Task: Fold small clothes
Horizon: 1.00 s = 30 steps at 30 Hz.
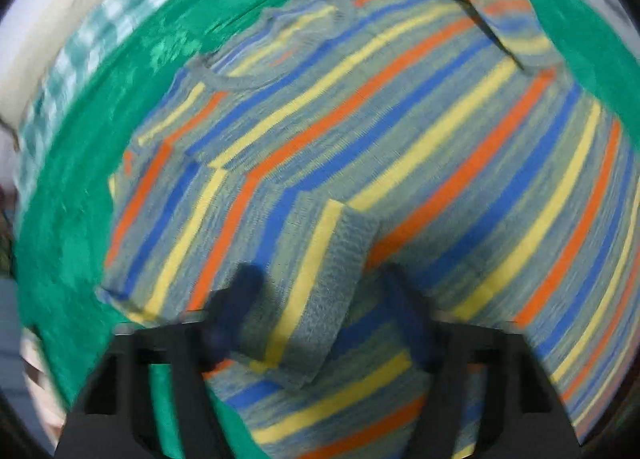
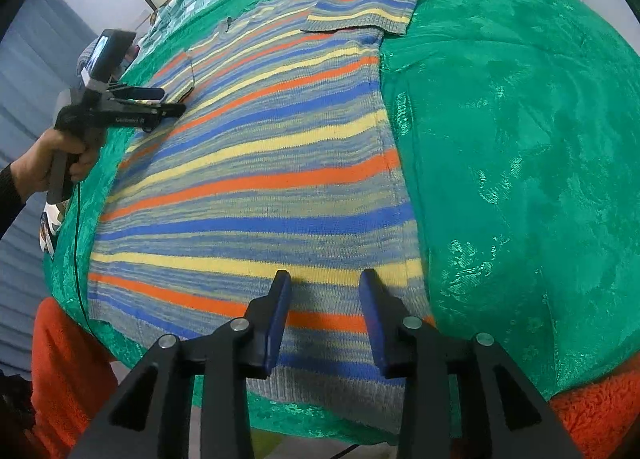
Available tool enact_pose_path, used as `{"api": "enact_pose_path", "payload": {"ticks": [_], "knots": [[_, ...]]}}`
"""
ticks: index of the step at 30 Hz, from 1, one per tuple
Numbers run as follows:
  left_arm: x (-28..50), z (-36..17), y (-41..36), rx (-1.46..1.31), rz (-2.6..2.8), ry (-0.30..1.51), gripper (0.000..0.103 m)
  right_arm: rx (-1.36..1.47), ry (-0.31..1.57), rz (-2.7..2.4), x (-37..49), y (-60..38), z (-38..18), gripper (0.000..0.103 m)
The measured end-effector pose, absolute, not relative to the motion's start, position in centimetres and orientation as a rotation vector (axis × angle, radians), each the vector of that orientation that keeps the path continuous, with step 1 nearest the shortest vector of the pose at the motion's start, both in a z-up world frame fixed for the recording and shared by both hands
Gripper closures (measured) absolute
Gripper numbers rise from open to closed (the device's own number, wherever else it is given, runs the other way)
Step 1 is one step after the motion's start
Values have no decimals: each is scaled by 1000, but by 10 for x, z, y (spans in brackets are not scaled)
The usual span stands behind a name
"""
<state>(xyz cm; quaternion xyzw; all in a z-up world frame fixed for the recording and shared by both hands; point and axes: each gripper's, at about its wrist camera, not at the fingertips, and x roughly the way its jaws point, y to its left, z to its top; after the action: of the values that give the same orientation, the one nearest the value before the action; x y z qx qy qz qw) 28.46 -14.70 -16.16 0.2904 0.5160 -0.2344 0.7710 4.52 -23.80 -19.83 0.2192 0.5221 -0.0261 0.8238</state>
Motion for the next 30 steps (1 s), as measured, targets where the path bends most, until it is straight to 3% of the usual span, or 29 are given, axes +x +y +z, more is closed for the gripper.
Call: {"api": "enact_pose_path", "payload": {"ticks": [1, 5, 9, 13, 17, 30], "knots": [[292, -160, -142, 575, -502, 1145, 100, 469, 1109, -55, 45, -238, -198, 67], [314, -119, -93, 328, -426, 1102, 99, 483, 1105, -53, 43, -240, -198, 67], [345, -54, 38, -96, -202, 1004, 99, 475, 1105, -54, 43, -240, -198, 67], [376, -54, 145, -273, 52, 999, 100, 463, 1111, -60, 44, -239, -198, 67], [390, -80, 183, -224, 209, 1051, 100, 451, 1115, -68, 45, -236, -197, 67], [389, -160, 196, -31, 418, 1174, 103, 413, 1135, -82, 49, -228, -196, 67]]}}
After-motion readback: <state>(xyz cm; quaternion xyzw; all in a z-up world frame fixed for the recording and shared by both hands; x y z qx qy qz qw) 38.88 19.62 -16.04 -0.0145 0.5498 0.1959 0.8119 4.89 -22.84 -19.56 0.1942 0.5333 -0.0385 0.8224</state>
